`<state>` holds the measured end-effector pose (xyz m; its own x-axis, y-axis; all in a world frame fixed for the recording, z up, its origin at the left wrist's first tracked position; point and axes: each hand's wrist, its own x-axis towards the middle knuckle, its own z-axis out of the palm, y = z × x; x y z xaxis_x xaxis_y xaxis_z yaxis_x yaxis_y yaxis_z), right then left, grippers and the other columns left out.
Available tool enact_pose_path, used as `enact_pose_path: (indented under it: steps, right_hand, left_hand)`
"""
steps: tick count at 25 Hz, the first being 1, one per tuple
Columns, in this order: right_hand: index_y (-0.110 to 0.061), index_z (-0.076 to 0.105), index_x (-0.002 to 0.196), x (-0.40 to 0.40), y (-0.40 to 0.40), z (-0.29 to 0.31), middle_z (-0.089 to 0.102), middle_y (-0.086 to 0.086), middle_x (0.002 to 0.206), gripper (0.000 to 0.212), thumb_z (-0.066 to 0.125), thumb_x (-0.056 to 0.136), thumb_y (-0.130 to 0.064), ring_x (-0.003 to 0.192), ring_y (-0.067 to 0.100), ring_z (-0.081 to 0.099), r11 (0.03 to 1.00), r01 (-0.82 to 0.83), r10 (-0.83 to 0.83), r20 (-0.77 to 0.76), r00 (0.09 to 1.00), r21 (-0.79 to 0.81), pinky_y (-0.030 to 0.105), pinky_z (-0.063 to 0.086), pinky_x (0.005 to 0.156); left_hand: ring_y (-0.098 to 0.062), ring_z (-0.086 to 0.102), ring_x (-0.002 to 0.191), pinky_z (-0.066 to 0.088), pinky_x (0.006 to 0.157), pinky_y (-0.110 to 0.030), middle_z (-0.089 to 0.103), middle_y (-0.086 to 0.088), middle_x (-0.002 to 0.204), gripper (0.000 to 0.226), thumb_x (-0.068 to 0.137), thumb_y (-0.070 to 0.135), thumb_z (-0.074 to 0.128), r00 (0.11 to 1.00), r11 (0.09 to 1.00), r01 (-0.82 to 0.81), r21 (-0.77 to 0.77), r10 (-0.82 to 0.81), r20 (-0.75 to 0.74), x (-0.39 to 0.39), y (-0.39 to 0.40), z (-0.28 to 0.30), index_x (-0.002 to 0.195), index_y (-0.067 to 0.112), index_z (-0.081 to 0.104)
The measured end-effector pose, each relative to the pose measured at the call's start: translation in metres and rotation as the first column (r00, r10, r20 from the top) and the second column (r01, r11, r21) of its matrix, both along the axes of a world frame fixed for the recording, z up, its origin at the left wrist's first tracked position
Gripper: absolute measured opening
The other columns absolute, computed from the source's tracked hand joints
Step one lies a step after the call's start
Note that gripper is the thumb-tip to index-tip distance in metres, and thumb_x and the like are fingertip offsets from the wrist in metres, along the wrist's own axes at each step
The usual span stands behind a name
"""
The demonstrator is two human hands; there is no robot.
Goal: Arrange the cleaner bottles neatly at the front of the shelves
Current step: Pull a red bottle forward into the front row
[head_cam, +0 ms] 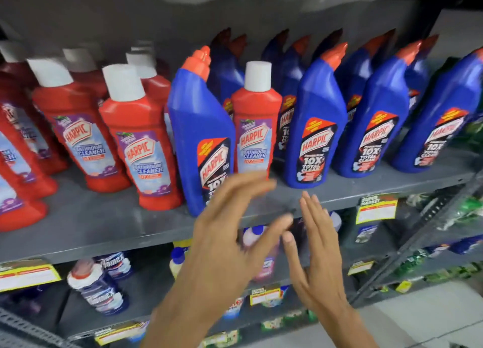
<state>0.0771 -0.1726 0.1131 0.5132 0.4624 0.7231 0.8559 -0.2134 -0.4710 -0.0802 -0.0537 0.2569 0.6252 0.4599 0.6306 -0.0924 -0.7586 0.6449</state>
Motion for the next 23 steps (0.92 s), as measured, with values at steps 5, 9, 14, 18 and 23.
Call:
enact_pose_path:
  steps: [5,9,14,18,23]
  right_hand:
    - [-0.007,0.046,0.162,0.043,0.012,0.001,0.045,0.001,0.172,0.059,0.053,0.112,-0.038,0.163,0.020,0.039,0.992,-0.090,0.096,0.063,0.993,-0.090,0.046,0.031,0.135]
    - [-0.007,0.061,0.151,0.049,0.022,-0.007,0.062,0.005,0.159,0.057,0.058,0.108,-0.044,0.151,0.022,0.056,0.993,0.023,-0.011,0.098,0.995,-0.119,0.047,0.042,0.127]
    - [-0.008,0.067,0.145,0.051,0.027,-0.007,0.069,0.005,0.150,0.057,0.063,0.105,-0.048,0.143,0.023,0.062,0.985,0.082,-0.061,0.136,0.989,-0.154,0.044,0.044,0.124]
    - [-0.007,0.068,0.144,0.052,0.026,-0.007,0.070,0.006,0.149,0.057,0.066,0.104,-0.047,0.142,0.025,0.064,0.982,0.084,-0.058,0.151,0.987,-0.170,0.045,0.047,0.123]
    - [-0.007,0.068,0.144,0.050,0.026,-0.005,0.070,0.005,0.149,0.057,0.067,0.103,-0.048,0.142,0.024,0.063,0.984,0.057,-0.042,0.091,0.995,-0.167,0.046,0.047,0.123]
  left_hand:
    - [-0.038,0.034,0.161,0.027,0.133,-0.043,0.033,-0.024,0.172,0.103,0.087,0.010,0.089,0.943,0.918,-0.303,0.255,0.328,-0.060,0.084,-0.001,0.091,0.168,-0.004,0.026]
    - [-0.040,0.032,0.160,0.031,0.127,-0.043,0.031,-0.023,0.173,0.117,0.095,0.009,0.083,0.714,0.822,-0.468,0.325,0.569,-0.409,0.128,0.019,0.118,0.172,0.003,-0.004]
    - [-0.045,0.044,0.147,0.041,0.115,-0.049,0.046,-0.023,0.159,0.113,0.089,-0.001,0.086,0.566,0.738,-0.506,0.447,0.675,-0.473,0.141,0.028,0.114,0.171,0.006,0.008]
    - [-0.042,0.049,0.140,0.043,0.110,-0.050,0.049,-0.018,0.149,0.104,0.069,0.014,0.103,0.678,0.830,-0.464,0.308,0.557,-0.479,0.130,0.033,0.111,0.150,0.005,0.039]
    - [-0.041,0.060,0.130,0.054,0.107,-0.052,0.067,-0.012,0.136,0.076,0.077,0.031,0.097,0.786,0.931,-0.337,0.140,0.360,-0.503,0.119,0.033,0.098,0.138,0.016,0.056]
